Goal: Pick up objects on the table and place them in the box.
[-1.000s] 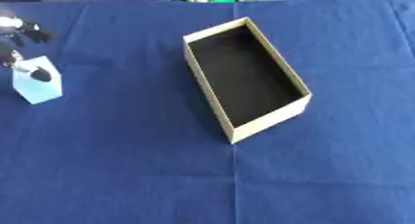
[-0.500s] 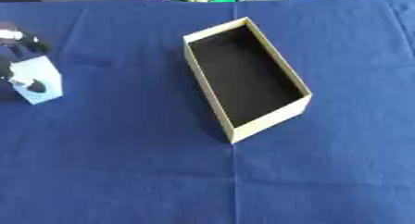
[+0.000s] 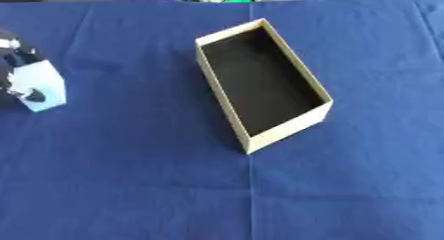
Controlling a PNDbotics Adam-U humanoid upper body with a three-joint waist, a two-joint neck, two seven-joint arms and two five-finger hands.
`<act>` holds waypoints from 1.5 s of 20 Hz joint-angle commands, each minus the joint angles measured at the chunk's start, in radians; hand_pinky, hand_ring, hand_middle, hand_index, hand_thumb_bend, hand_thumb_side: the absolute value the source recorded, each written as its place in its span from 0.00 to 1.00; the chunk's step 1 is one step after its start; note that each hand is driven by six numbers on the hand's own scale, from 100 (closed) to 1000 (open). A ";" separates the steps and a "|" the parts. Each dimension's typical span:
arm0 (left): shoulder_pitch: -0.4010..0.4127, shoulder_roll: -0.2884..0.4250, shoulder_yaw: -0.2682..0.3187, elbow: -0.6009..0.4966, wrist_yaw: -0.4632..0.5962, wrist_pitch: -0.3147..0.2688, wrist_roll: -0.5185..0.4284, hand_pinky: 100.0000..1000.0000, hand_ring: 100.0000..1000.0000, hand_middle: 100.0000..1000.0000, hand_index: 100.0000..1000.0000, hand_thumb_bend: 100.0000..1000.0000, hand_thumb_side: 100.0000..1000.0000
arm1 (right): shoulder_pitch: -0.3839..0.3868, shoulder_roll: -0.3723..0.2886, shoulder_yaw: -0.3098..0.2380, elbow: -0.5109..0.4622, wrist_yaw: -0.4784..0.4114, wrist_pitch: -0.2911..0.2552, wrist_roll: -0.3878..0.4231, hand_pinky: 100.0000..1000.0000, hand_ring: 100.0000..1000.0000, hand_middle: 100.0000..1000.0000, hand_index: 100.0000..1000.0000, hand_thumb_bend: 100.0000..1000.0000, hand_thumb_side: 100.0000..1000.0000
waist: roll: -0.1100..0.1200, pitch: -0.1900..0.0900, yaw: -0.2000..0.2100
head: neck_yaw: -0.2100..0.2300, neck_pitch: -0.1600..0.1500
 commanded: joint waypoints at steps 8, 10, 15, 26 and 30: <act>-0.008 0.022 0.002 -0.039 -0.041 0.020 0.000 0.65 0.64 0.49 0.52 0.09 0.17 | -0.002 -0.010 -0.013 -0.011 0.003 0.001 -0.005 0.66 0.82 0.60 0.81 0.00 0.99 | 0.007 -0.025 -0.003 | 0.000 -0.002; -0.015 0.026 0.006 -0.052 -0.046 0.015 0.000 0.64 0.63 0.48 0.51 0.00 0.14 | 0.000 -0.011 -0.013 -0.011 0.003 0.000 -0.005 0.66 0.82 0.59 0.81 0.00 0.99 | 0.007 -0.026 -0.002 | -0.002 -0.001; -0.069 0.022 0.036 -0.139 -0.057 0.028 0.000 0.63 0.59 0.45 0.47 0.00 0.11 | 0.000 -0.017 -0.012 -0.011 0.005 0.000 -0.003 0.66 0.82 0.59 0.81 0.00 0.99 | 0.007 -0.027 0.000 | -0.017 0.004; -0.207 -0.213 0.046 -0.303 -0.100 0.146 0.134 0.60 0.54 0.42 0.46 0.00 0.15 | -0.042 -0.023 -0.005 -0.011 -0.024 -0.009 0.011 0.66 0.81 0.60 0.80 0.00 0.99 | -0.001 -0.021 -0.033 | -0.047 -0.001; -0.244 -0.320 0.035 -0.293 -0.119 0.150 0.140 0.60 0.54 0.42 0.45 0.00 0.16 | -0.059 -0.020 -0.003 -0.011 -0.035 -0.014 0.018 0.66 0.81 0.60 0.80 0.00 0.99 | -0.006 -0.017 -0.053 | -0.019 -0.012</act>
